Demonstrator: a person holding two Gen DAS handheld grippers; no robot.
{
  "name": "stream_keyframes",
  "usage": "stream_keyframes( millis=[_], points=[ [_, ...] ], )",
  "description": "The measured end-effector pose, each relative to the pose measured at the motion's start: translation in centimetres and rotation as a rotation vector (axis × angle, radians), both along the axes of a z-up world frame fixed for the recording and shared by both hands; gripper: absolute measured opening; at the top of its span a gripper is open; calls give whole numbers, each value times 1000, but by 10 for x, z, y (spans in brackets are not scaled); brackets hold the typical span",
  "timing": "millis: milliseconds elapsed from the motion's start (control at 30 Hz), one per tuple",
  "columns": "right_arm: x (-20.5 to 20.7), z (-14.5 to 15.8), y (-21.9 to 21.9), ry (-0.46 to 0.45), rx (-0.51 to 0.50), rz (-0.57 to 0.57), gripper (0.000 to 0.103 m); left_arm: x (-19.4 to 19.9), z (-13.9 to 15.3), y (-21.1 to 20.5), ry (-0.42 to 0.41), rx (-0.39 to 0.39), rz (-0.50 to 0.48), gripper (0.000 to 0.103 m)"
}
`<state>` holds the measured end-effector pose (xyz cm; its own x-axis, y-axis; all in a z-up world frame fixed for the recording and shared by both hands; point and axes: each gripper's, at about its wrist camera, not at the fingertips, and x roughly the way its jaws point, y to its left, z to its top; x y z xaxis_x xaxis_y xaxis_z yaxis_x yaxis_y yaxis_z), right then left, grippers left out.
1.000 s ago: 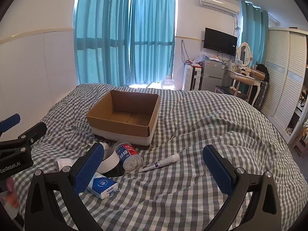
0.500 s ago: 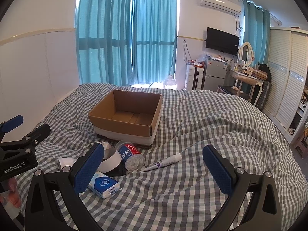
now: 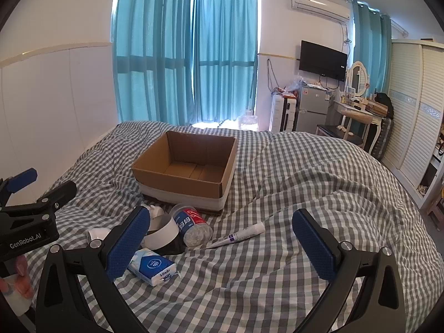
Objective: Organize objects
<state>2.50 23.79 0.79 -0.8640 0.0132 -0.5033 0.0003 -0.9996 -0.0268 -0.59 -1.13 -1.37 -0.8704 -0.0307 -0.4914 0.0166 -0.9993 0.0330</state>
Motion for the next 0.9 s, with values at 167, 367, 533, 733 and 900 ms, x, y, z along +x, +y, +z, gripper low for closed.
stream_keyframes(
  millis=[167,367,533,733,900],
  points=[
    [3,5,0,17,-1,1,103,2,1,1,11,-2,-5,103],
    [4,4,-5,13,5,11,103,5,3,3,23,-5,-17,103],
    [3,3,-5,11,5,18,103,5,2,2,17,-1,-15,103],
    [3,1,-7,6,5,27,103,5,1,0,14,10,-21,103],
    [2,-1,-9,1,7,35,103,6,-1,2,16,9,-41,103]
  ],
)
